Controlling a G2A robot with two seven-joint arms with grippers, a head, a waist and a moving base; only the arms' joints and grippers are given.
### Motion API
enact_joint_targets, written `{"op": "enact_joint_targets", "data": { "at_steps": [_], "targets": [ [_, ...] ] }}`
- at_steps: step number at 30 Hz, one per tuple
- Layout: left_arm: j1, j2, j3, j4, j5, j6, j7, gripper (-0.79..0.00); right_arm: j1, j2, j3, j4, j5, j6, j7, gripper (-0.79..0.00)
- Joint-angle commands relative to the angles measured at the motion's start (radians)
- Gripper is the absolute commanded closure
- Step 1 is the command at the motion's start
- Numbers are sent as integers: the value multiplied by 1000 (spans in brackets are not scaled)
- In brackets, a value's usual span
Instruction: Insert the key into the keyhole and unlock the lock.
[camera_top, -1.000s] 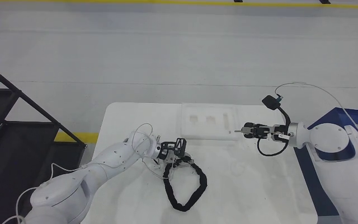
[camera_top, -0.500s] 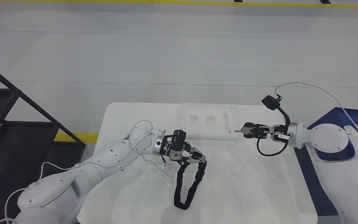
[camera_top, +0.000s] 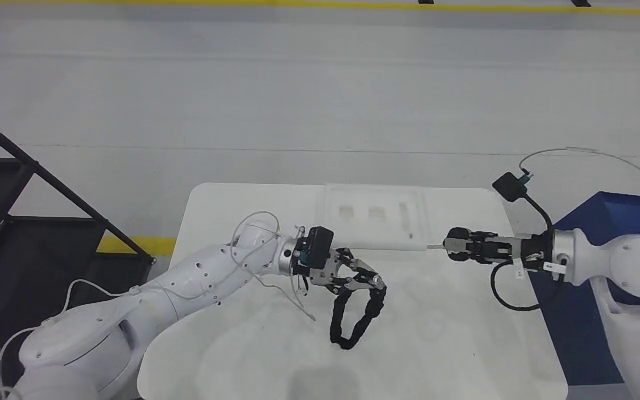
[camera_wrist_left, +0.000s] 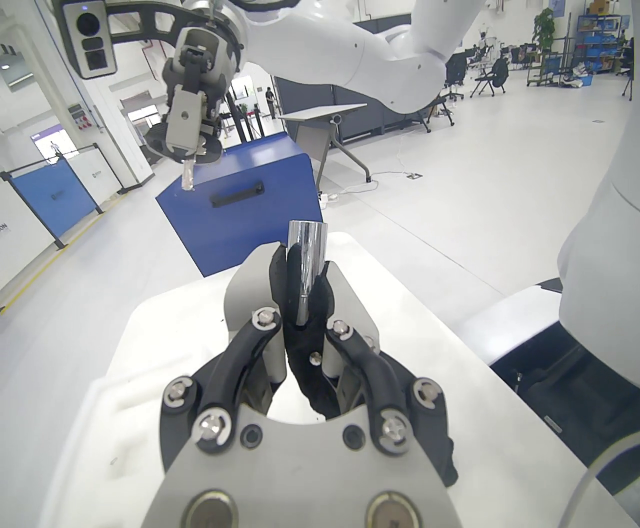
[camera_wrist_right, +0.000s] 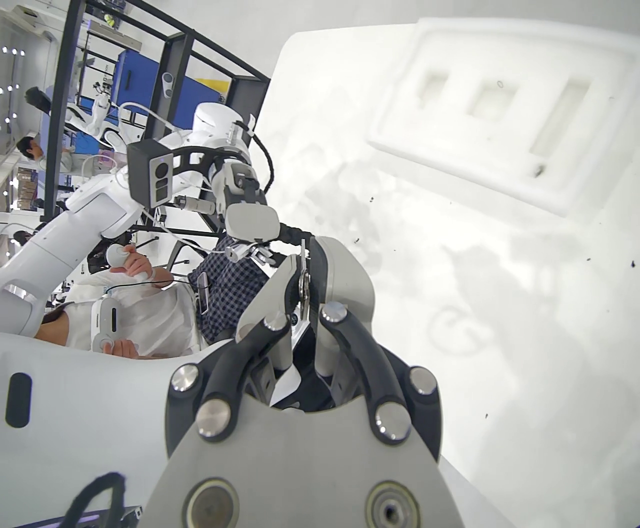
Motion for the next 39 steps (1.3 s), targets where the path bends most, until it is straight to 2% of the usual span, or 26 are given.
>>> {"op": "enact_joint_targets", "data": {
  "at_steps": [1, 3, 8, 24, 28, 33, 39],
  "targets": [
    [-16, 3, 23, -8, -38, 3, 3, 0, -26, 3, 33, -31, 20, -7, -5, 0],
    [-32, 5, 37, -16, -69, 2, 2, 0, -43, 4, 52, -37, 70, -6, -8, 0],
    [-49, 5, 37, -28, -83, 21, 21, 0, -43, 4, 52, -37, 70, -6, -8, 0],
    [-49, 6, 37, -27, -80, 23, 23, 0, -48, 4, 51, -36, 67, -3, -21, 0],
    [-9, 3, 5, -23, -132, 60, -35, 0, -66, 11, 35, -75, 26, 44, 4, 0],
    [13, -15, -22, -4, -150, 74, -69, 0, -77, 17, 27, -139, 12, 111, 22, 0],
    [20, -63, -37, 17, -150, 76, -127, 0, -96, 23, 14, -191, 9, 150, 7, 0]
  ]
}}
